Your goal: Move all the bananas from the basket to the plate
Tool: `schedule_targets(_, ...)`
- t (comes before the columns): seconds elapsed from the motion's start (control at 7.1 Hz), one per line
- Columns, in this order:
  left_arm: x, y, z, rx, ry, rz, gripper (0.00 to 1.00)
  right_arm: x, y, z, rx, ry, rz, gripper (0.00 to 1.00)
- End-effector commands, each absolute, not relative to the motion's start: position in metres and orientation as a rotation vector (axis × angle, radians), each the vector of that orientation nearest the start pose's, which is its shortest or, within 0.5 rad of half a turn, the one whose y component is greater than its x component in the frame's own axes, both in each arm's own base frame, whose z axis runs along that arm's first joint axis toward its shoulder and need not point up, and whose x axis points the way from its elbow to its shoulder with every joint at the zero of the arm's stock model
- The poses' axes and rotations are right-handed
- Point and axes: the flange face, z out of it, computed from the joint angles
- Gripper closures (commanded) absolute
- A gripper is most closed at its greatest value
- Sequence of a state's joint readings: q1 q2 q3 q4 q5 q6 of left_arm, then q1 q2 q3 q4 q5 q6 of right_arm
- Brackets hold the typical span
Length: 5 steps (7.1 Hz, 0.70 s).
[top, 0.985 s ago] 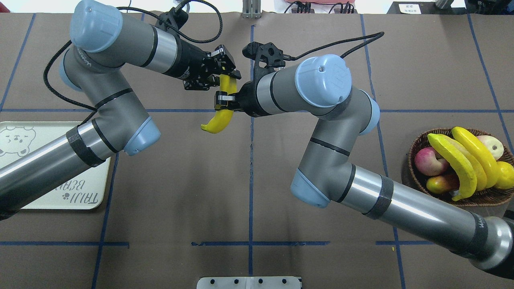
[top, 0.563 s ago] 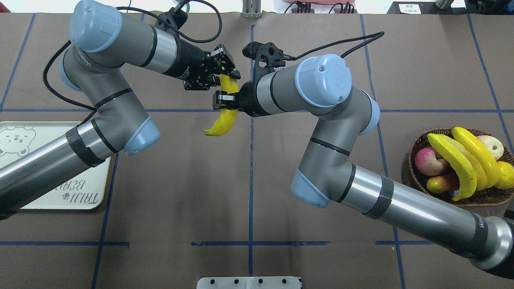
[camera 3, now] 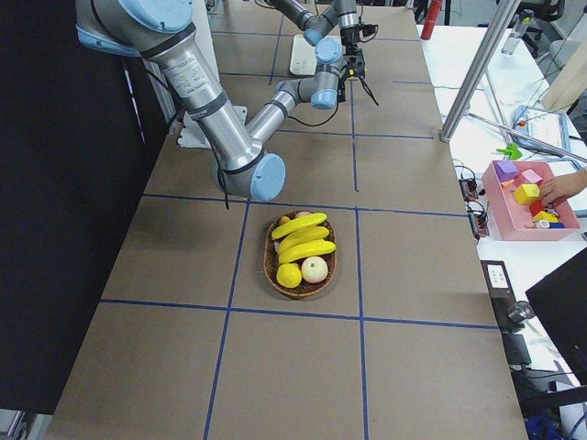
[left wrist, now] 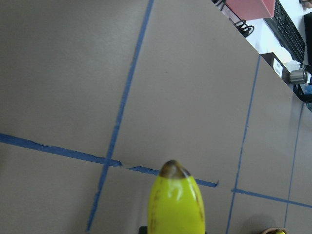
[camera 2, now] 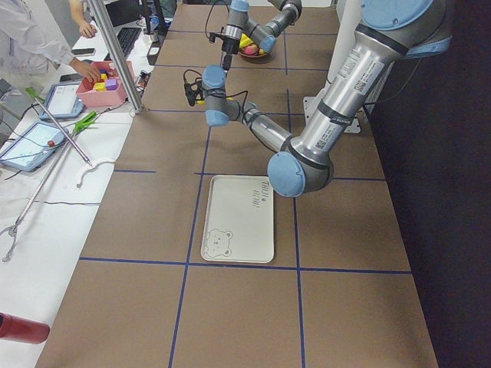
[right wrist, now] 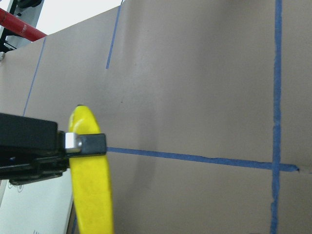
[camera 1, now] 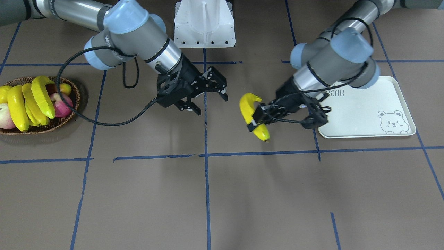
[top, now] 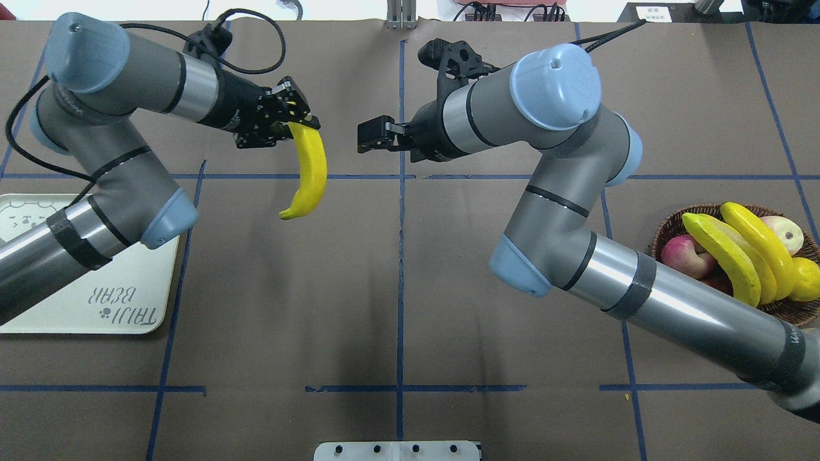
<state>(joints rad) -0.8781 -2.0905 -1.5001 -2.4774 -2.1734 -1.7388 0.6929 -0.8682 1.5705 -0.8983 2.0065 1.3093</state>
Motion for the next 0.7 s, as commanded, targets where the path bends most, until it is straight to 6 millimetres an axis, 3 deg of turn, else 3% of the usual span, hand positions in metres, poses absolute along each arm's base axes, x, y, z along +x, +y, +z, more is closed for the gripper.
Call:
schedule_targets(0.0, 0.265, -0.584, 0.369, -0.082, 1.327, -0.553, 1.00, -0.415, -0.538, 0.188, 0.192, -1.307, 0.071, 0.00)
schedule_targets(0.28, 0.179, -0.566, 0.474, -0.062, 1.238, -0.503, 1.00, -0.386, -0.557, 0.249, 0.182, -1.177, 0.075, 0.00)
schedule_targets(0.42, 0.153, -0.552, 0.518, -0.067, 1.192, -0.513, 1.00, -0.384, -0.561, 0.284, 0.183, -1.079, 0.025, 0.00)
schedule_targets(0.56, 0.145, -0.534, 0.554, -0.081, 1.143, -0.510, 1.00, -0.369, -0.574, 0.296, 0.196, -1.001, -0.031, 0.00)
